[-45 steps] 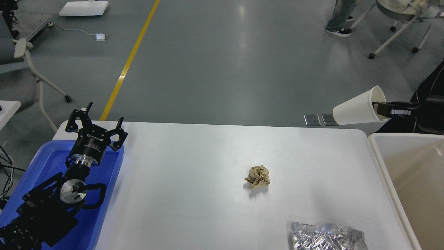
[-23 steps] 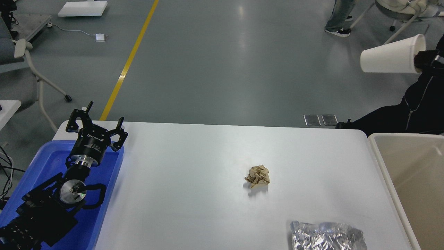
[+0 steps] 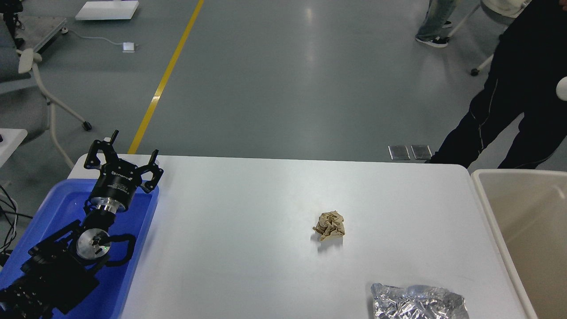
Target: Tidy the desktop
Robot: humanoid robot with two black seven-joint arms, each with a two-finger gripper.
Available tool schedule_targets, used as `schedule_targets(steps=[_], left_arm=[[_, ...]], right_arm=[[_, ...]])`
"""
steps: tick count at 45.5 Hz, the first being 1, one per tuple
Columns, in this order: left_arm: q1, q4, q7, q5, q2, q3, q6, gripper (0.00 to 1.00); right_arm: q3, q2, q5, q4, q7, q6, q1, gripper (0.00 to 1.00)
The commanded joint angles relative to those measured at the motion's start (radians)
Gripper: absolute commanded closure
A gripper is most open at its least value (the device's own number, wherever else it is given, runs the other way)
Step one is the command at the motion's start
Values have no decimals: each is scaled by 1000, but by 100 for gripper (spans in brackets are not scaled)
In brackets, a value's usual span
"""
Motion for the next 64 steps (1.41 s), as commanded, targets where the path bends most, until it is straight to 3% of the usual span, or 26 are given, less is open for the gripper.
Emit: schedule_targets(steps=[1, 7, 12, 16, 37, 58, 62, 64], left_arm=[[0, 0, 0, 0, 0, 0, 0, 0], [0, 0, 0, 0, 0, 0, 0, 0], [0, 0, 0, 0, 0, 0, 0, 0], [0, 0, 0, 0, 0, 0, 0, 0], [0, 0, 0, 0, 0, 0, 0, 0], [0, 0, 0, -2, 0, 0, 0, 0], [0, 0, 0, 0, 0, 0, 0, 0], [0, 0, 0, 0, 0, 0, 0, 0]], right_arm=[[32, 55, 122, -114, -273, -20, -91, 100], [43, 74, 129, -116, -318, -149, -130, 100], [110, 81, 149, -111, -316, -281, -205, 100], [148, 133, 149, -111, -313, -326, -272, 100], [211, 367, 151, -117, -313, -416, -521, 100], [230, 397, 151, -109, -313, -421, -535, 100], [230, 396, 149, -111, -313, -421, -535, 53], [230, 396, 151, -111, -313, -421, -536, 41]])
